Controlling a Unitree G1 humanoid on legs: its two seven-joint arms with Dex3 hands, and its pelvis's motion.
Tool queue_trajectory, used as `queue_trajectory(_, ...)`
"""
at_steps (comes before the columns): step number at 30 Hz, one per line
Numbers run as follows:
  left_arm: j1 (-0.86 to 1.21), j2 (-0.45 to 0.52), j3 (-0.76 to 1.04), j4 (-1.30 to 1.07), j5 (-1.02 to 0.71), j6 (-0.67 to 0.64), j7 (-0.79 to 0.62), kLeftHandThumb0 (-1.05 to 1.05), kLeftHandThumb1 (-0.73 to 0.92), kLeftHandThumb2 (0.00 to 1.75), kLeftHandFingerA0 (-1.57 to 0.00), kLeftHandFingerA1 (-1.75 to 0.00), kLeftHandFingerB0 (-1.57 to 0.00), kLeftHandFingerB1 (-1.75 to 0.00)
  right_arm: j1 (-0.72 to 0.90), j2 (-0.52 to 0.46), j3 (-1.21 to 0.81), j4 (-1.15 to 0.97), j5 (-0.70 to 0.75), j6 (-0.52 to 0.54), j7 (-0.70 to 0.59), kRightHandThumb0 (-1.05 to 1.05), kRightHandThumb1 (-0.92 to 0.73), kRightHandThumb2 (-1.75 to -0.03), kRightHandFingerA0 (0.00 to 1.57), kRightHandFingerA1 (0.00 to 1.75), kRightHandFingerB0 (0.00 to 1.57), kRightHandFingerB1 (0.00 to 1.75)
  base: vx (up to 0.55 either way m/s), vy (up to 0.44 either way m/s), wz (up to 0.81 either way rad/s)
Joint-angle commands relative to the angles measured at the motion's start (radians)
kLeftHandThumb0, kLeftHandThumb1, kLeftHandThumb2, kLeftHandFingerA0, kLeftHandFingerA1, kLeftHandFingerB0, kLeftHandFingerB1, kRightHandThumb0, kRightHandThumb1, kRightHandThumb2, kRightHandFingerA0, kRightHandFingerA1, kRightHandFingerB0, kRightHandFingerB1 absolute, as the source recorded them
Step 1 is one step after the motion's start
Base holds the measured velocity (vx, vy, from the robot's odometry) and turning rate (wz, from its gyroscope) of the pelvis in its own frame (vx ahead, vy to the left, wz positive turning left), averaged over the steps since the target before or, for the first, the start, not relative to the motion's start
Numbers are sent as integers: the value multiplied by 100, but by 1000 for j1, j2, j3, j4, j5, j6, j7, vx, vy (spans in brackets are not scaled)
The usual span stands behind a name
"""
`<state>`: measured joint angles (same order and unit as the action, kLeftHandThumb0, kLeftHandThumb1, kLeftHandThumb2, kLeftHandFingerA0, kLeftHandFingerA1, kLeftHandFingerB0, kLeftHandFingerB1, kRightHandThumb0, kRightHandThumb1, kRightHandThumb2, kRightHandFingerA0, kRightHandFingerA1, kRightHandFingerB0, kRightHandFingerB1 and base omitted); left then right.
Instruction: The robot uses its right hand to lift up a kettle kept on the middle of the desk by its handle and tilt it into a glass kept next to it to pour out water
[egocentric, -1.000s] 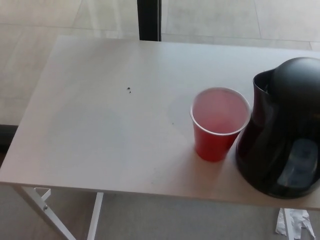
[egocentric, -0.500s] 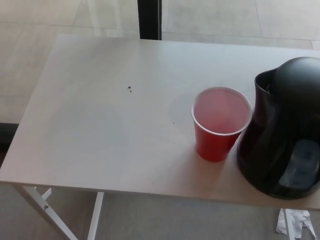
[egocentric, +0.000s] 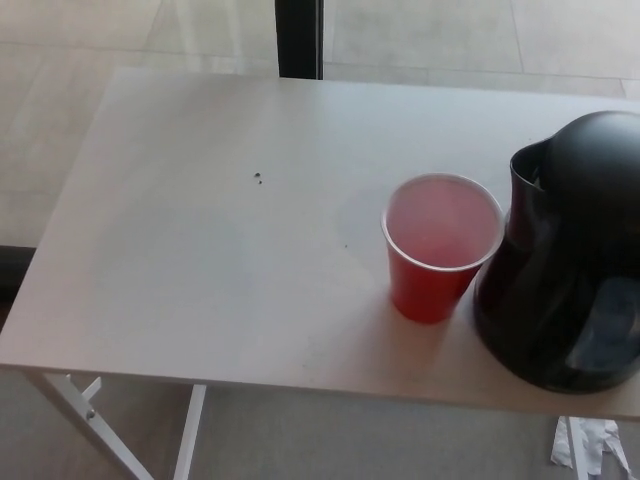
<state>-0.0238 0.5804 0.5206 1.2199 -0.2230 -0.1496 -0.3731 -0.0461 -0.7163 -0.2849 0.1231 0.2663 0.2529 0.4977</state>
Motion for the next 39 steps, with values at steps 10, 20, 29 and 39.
queue_trajectory(10, 2, 9, -4, 6, -8, -28, 0, -82, 80, 64, -49, -53, -30, -39, -40, 7, 3, 41, -59, -6, -18, -71, -42, -78, 0, 15, 0, 6, 0, 0, 0)
queue_trajectory(20, 0, 7, -6, 9, -12, -19, 3, -86, 66, 103, -44, -59, -26, -50, -111, 119, -45, 18, -34, 45, -133, -57, -47, -75, 24, 47, 11, 38, 0, 0, 0)
queue_trajectory(29, -3, 1, -14, 5, -8, -15, 5, -84, 68, 106, -45, -61, -28, -51, -59, 163, -36, -55, -88, 63, -185, -48, -58, -57, 71, 52, 30, 32, 0, 0, 0)
queue_trajectory(39, -5, 9, -40, 5, 8, -19, 19, -81, 68, 106, -45, -60, -28, -52, -17, 131, -8, -74, -115, 78, -158, -27, -66, -59, 86, 74, 40, 38, 0, 0, 0)
